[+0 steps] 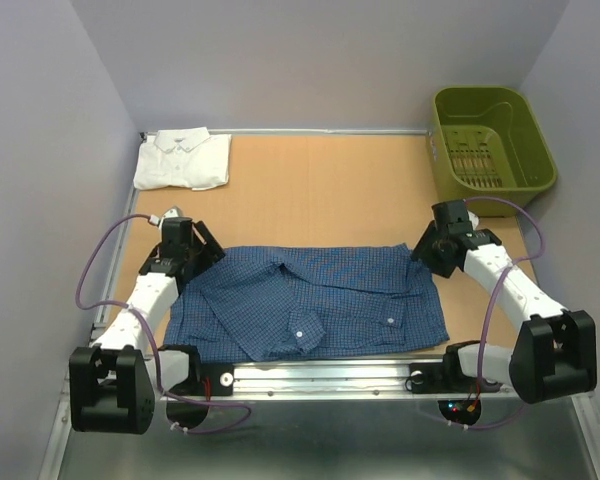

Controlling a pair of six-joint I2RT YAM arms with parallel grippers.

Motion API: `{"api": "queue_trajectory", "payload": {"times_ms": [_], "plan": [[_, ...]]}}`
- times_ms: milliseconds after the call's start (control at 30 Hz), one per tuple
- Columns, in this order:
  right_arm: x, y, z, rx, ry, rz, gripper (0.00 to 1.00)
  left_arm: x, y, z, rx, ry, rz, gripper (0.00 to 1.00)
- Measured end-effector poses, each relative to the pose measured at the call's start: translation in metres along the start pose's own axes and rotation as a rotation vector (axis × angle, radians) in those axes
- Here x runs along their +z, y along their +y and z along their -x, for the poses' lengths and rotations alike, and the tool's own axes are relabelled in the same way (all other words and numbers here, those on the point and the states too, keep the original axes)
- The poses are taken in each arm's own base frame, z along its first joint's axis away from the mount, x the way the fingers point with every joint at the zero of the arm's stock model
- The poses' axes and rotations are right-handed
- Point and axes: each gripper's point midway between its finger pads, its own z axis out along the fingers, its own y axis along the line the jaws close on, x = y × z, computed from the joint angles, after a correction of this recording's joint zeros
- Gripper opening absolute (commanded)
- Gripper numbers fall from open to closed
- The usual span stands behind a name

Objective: Fold and stack the long sleeve shirts
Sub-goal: Fold the shirt

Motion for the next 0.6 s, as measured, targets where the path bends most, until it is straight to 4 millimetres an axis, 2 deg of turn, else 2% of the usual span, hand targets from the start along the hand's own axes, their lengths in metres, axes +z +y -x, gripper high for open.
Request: {"api": "queue_trajectory", "payload": {"times_ms": [33,100,300,600], "plan": [[0.002,-0.001,-0.003,0.005,0.01,0.007,0.52,0.002,0.001,-0.002,-0.002,0.01,0.005,0.78],[0.006,0.004,-0.007,0.01,0.026,0.038,0.46,0.005,0.001,-0.006,-0.004,0.029,0.01,0.74],[0.018,0.019,-0.004,0.023,0.033,0.102,0.45,0.012,0.005,-0.016,-0.006,0.076,0.029,0.7],[0.031,0.009,-0.011,0.039,0.068,0.122,0.51,0.019,0.01,-0.024,-0.006,0.109,0.055,0.67]]}}
